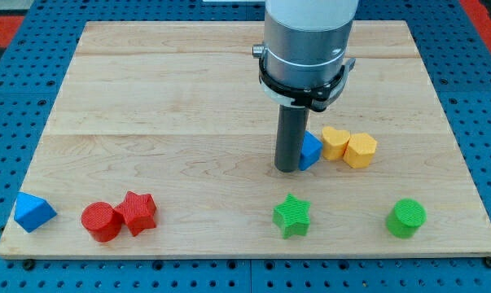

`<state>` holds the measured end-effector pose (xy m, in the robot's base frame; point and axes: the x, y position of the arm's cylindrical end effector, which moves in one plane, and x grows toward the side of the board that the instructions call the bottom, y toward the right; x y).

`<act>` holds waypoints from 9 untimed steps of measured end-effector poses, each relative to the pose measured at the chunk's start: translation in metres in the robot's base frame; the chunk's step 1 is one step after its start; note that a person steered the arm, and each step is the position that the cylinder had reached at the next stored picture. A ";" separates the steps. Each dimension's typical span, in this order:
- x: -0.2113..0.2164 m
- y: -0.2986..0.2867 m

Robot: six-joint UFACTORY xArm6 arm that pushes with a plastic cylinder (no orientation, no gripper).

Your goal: Keep the blue triangle above the blue cube

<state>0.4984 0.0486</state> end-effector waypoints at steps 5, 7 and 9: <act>0.026 -0.343; 0.055 -0.353; 0.090 -0.351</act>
<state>0.5885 -0.3021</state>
